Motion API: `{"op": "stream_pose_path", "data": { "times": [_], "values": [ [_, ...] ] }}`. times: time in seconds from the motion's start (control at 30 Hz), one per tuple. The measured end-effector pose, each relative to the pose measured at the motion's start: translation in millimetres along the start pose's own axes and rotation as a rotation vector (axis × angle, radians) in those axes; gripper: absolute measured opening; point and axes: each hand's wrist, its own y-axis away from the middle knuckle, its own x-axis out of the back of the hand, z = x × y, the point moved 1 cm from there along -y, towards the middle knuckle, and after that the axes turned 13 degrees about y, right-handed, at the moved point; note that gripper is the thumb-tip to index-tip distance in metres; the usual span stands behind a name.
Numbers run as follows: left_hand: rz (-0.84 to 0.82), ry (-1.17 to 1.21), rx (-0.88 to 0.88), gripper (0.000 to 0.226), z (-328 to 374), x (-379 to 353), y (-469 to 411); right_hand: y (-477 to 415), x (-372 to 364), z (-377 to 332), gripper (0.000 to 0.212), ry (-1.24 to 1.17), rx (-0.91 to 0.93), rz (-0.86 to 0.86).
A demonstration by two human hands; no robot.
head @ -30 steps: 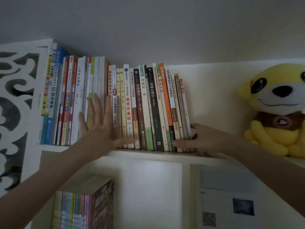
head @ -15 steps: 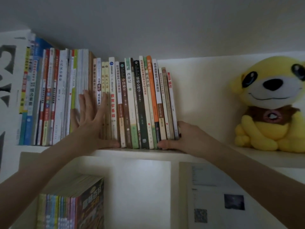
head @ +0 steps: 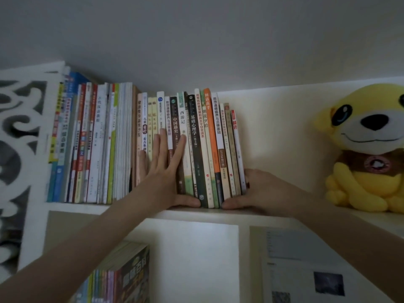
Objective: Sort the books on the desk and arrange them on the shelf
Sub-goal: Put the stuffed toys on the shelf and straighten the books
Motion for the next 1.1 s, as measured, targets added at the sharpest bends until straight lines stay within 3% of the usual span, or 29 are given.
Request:
{"op": "stream_pose_path", "data": {
  "times": [0.13,0.23,0.3,0.43,0.53,0.57,0.67,0.77,1.0,1.1],
  "values": [
    [0.041,0.137,-0.12,0.121,0,0,6,3,-1,-5,0.095,-0.03,0.058,-0.03],
    [0.083,0.073,-0.328,0.105,14,-10,2,-2,4,-4,0.085,0.026,0.023,0.133],
    [0.083,-0.055,-0.411,0.097,24,-15,-4,-6,5,-2,0.072,0.008,0.02,0.09],
    [-0.042,-0.24,-0.219,0.101,33,-17,-13,-12,7,-2,0.055,-0.017,0.061,0.016],
    [-0.086,-0.289,-0.202,0.099,38,-11,-10,-6,3,-2,0.05,-0.052,0.044,0.027],
    [-0.083,-0.293,-0.208,0.097,39,-9,-6,-3,1,-4,0.052,-0.051,0.032,0.034],
    [0.039,-0.202,-0.322,0.096,38,-6,-2,3,0,-10,0.093,-0.025,0.112,0.213],
    [0.155,-0.162,-0.492,0.089,27,-11,-8,2,3,-17,0.076,-0.1,0.209,0.259],
    [0.153,-0.148,-0.476,0.084,23,-18,-10,13,0,-13,0.079,-0.233,0.158,0.261],
    [0.207,-0.109,-0.527,0.077,18,-15,-1,26,6,-16,0.047,-0.179,0.133,0.351]
  ]
}}
